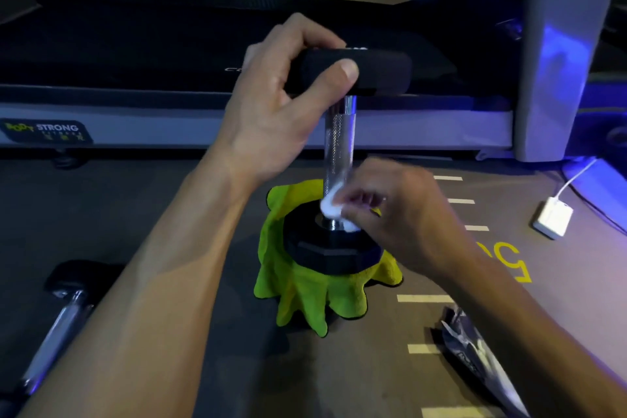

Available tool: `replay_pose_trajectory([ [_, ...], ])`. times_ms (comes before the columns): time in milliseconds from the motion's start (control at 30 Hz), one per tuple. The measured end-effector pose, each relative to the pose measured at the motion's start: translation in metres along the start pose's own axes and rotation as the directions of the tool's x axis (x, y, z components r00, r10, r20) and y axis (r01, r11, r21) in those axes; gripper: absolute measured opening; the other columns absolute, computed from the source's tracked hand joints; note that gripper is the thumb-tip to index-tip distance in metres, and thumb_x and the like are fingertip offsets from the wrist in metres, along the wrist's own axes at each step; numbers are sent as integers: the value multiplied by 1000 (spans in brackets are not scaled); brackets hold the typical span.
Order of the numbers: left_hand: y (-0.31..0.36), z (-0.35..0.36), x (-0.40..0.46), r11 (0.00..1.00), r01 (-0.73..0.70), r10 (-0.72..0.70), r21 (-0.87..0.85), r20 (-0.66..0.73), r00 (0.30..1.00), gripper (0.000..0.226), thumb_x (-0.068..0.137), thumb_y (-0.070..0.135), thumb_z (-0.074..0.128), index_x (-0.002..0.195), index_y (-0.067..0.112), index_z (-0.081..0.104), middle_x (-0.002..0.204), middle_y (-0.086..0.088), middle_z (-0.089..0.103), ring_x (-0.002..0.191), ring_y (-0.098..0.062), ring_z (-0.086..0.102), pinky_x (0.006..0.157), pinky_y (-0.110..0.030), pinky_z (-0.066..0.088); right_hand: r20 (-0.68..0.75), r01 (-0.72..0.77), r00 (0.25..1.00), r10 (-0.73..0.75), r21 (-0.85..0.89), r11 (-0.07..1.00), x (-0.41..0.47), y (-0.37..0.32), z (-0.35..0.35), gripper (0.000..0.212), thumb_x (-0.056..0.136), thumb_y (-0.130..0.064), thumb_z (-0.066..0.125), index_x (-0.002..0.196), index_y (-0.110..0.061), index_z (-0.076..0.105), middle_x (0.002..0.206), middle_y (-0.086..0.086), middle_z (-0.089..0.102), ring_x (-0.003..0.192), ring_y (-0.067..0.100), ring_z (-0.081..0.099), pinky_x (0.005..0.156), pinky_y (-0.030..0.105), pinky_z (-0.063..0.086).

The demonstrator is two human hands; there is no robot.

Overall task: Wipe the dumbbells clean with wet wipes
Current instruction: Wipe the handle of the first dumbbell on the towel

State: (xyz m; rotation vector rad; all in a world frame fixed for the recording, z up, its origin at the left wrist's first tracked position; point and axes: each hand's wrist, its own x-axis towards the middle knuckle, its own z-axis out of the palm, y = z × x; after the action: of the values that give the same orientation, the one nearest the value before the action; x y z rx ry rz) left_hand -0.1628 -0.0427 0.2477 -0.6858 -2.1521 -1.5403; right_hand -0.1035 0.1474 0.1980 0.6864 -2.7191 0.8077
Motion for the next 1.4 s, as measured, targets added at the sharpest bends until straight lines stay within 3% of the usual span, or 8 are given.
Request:
replay_pose_trajectory([
  [133,2,1,-4,1000,-19,19,8,-6,1000,19,94,54,64,108,41,60,109,-1,67,109,-32,60,94,-50,51,165,-33,984,70,-217,976,1,-29,4,7,93,-26,70,90,-25,76,96,-12,71,86,10,64,74,29,50],
  [267,3,0,-4,1000,-25,25,15,-8,1000,18,94,52,64,107,40,59,112,-6,67,107,-30,61,94,-55,51,162,-53,978,134,-427,903,12,-73,21,36,100,-13,56,71,-19,37,81,-3,36,85,27,43,68,35,36],
  [567,2,2,-1,1000,6,-6,-6,0,1000,13,93,49,60,101,40,55,111,-10,65,96,-14,56,89,-46,49,33,-87,996,88,-22,996,-13,1,7,11,91,-22,75,88,-32,75,85,-17,63,77,-10,55,72,5,36],
  [800,-2,0,1,999,51,-51,-15,2,999,16,92,49,62,103,39,56,113,-6,64,106,-26,62,97,-52,53,-446,74,892,-78,-26,997,27,-7,15,10,95,-18,71,99,-10,75,95,2,63,82,9,56,75,13,42],
  [933,-5,-2,5,997,69,-69,-46,18,997,18,91,50,63,104,39,57,110,0,62,102,-12,58,95,-46,52,-267,77,959,-99,-93,993,0,6,26,10,93,-11,72,97,-19,76,96,0,66,88,19,61,77,27,47],
  [1033,-6,0,6,997,63,-62,-54,9,998,19,91,50,63,104,37,58,109,1,62,101,-11,57,94,-43,50,-124,63,990,-72,-78,995,-4,12,18,12,92,-15,70,94,-25,76,96,-9,65,88,12,61,77,11,41],
  [1200,-7,0,8,993,82,-81,-85,23,996,20,93,45,64,106,31,58,113,-4,62,101,-8,59,92,-33,53,-472,74,878,-82,-37,997,35,-4,7,12,93,-5,72,104,-9,76,101,3,65,88,5,57,79,9,42],
  [1400,-12,-1,8,993,79,-80,-88,-8,997,23,92,47,63,107,30,59,114,-10,64,100,-7,58,93,-35,50,-477,-2,879,-15,-35,999,12,-13,29,16,92,0,69,100,-12,76,101,-1,68,90,4,60,82,5,40],
])
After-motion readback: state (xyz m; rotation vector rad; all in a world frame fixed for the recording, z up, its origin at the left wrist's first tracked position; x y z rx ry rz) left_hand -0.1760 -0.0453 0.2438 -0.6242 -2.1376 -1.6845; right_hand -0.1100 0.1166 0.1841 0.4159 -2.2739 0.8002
